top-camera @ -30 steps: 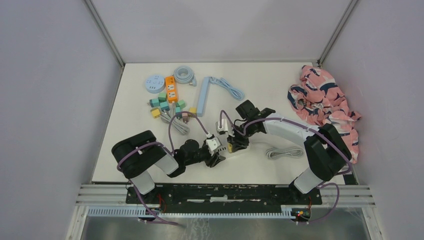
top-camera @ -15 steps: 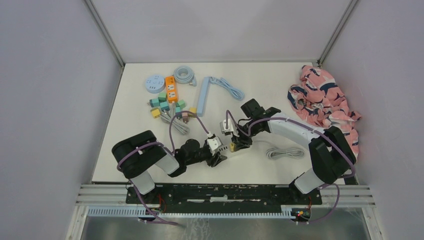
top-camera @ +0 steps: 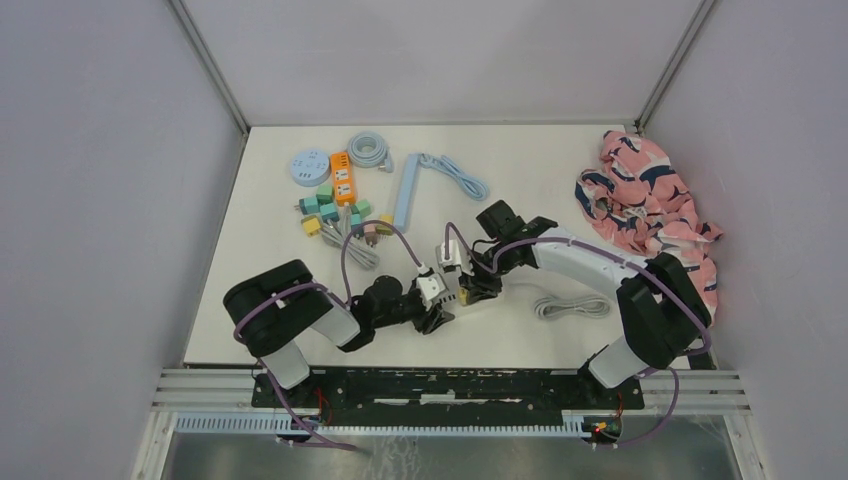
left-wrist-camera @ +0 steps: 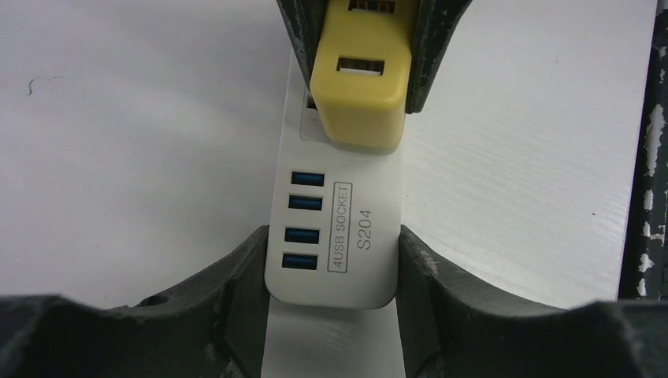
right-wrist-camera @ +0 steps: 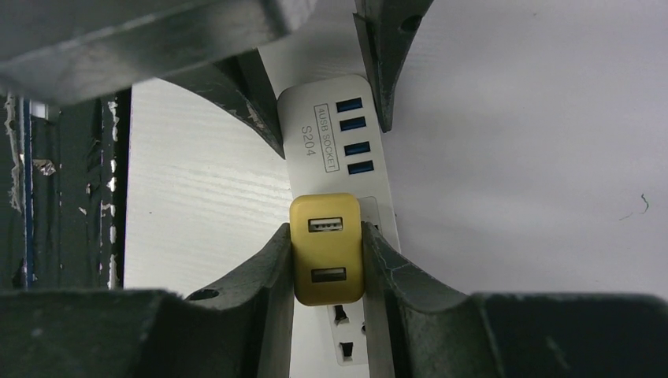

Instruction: Pull the plug off the socket

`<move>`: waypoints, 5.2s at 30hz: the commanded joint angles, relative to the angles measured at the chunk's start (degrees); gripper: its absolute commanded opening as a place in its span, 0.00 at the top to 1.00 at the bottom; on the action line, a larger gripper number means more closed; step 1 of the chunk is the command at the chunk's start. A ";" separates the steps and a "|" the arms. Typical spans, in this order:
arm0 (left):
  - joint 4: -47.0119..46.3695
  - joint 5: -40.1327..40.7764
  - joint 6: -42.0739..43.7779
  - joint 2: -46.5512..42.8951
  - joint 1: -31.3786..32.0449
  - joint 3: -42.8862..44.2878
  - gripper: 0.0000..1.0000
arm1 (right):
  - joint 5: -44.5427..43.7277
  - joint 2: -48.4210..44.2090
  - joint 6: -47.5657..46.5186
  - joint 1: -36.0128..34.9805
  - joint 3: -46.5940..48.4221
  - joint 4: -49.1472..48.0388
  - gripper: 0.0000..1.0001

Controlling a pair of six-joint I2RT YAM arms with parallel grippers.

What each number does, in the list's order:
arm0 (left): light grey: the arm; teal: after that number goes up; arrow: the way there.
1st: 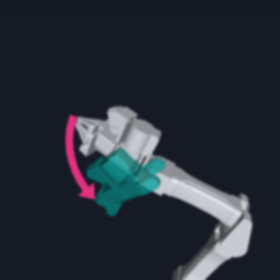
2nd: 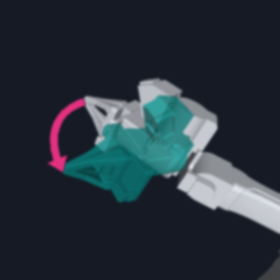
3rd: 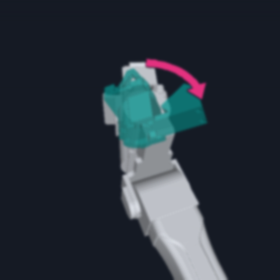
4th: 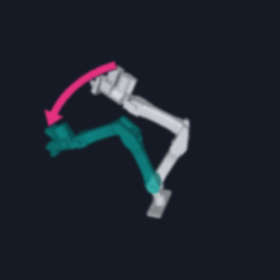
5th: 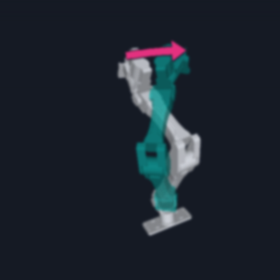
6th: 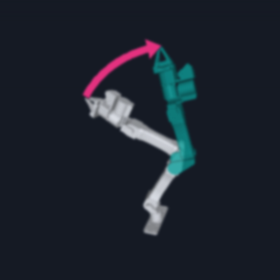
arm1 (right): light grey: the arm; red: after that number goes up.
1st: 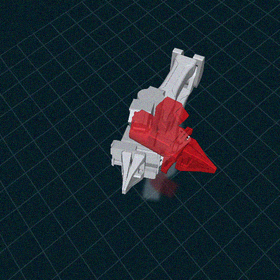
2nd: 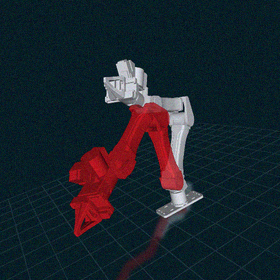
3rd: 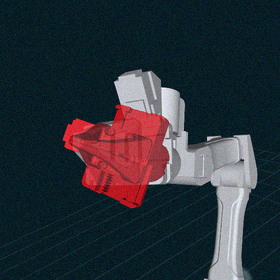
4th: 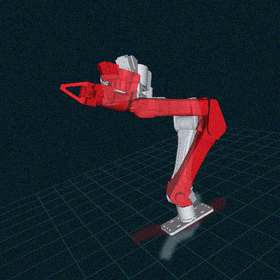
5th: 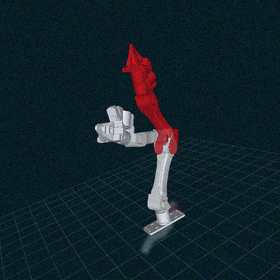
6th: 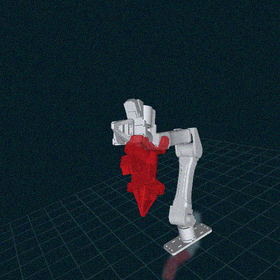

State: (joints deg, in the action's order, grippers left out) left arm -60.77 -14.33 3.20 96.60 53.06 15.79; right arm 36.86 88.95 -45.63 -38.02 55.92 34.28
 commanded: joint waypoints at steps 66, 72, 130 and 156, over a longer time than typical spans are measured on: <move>23.79 9.74 -24.43 -38.35 -0.31 6.17 0.01 | 31.98 -1.08 16.98 19.02 13.82 10.27 0.95; 24.61 10.55 -25.80 -37.69 -0.27 7.16 0.01 | 32.95 -0.90 20.76 19.63 12.75 7.12 0.94; 57.96 42.09 -26.05 -9.63 6.40 40.35 0.46 | 29.93 10.11 59.69 20.44 9.31 -14.87 0.87; 49.96 44.49 -35.84 -28.98 -8.04 15.55 0.97 | 31.69 9.71 50.34 22.06 13.08 -4.98 0.00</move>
State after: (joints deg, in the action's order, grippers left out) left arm -6.39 30.76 -25.74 72.14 51.29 34.02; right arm 66.52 100.57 6.46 -16.49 66.43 28.38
